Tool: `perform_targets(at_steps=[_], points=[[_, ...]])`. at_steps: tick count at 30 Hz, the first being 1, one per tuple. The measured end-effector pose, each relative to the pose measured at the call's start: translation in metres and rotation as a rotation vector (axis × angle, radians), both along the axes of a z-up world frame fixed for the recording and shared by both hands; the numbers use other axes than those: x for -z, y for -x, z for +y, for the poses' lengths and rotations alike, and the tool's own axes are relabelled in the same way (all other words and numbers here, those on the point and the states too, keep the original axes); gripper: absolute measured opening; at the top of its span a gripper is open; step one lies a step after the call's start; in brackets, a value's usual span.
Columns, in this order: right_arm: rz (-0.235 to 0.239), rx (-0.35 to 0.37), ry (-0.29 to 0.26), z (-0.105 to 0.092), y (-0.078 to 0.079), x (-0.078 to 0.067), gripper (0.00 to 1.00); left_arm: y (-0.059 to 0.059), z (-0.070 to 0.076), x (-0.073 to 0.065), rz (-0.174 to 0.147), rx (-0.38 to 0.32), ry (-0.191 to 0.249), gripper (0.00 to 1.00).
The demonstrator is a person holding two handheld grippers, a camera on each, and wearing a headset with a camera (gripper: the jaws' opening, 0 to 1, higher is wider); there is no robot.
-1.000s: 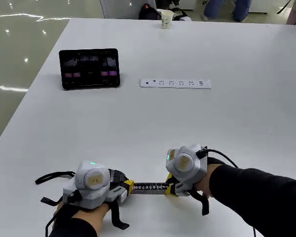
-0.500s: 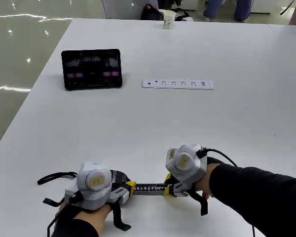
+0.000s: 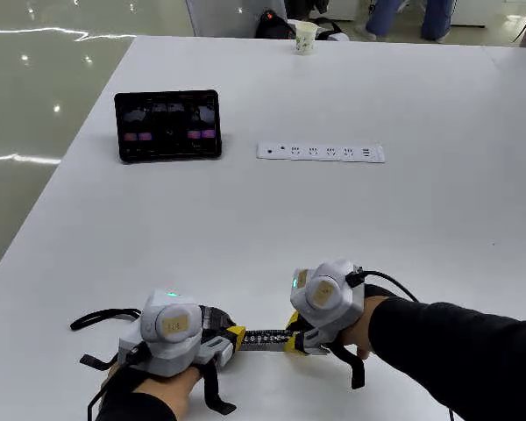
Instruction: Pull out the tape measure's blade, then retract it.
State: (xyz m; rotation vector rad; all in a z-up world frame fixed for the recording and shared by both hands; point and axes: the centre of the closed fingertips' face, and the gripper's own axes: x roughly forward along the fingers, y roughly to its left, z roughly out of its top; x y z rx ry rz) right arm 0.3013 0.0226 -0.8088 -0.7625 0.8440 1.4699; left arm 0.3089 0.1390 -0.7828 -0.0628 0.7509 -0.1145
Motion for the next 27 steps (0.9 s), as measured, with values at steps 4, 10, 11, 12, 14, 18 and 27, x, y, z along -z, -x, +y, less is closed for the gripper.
perform_targets(at_steps=[4,10,11,12,14,18,27], points=[[0.003,0.000,-0.003,0.001,-0.001,0.001,0.11,0.000,0.000,0.000,0.000,-0.002,0.004,0.61],[0.006,0.004,-0.010,0.005,0.000,0.001,0.11,0.000,0.000,0.000,-0.004,-0.002,0.019,0.61],[0.012,0.009,-0.011,0.006,0.000,0.001,0.11,0.000,0.000,0.000,-0.004,-0.001,0.021,0.61],[0.011,0.007,-0.012,0.006,0.000,0.001,0.11,0.001,0.000,0.000,-0.004,-0.001,0.022,0.61],[0.009,0.005,-0.014,0.008,0.001,0.001,0.11,0.001,0.000,0.000,-0.003,-0.001,0.026,0.61],[0.009,0.006,-0.020,0.013,0.001,0.000,0.11,0.001,0.001,-0.001,0.001,-0.004,0.035,0.61],[0.014,0.003,-0.031,0.019,0.002,-0.001,0.11,0.002,0.001,-0.002,0.003,-0.005,0.045,0.61]])
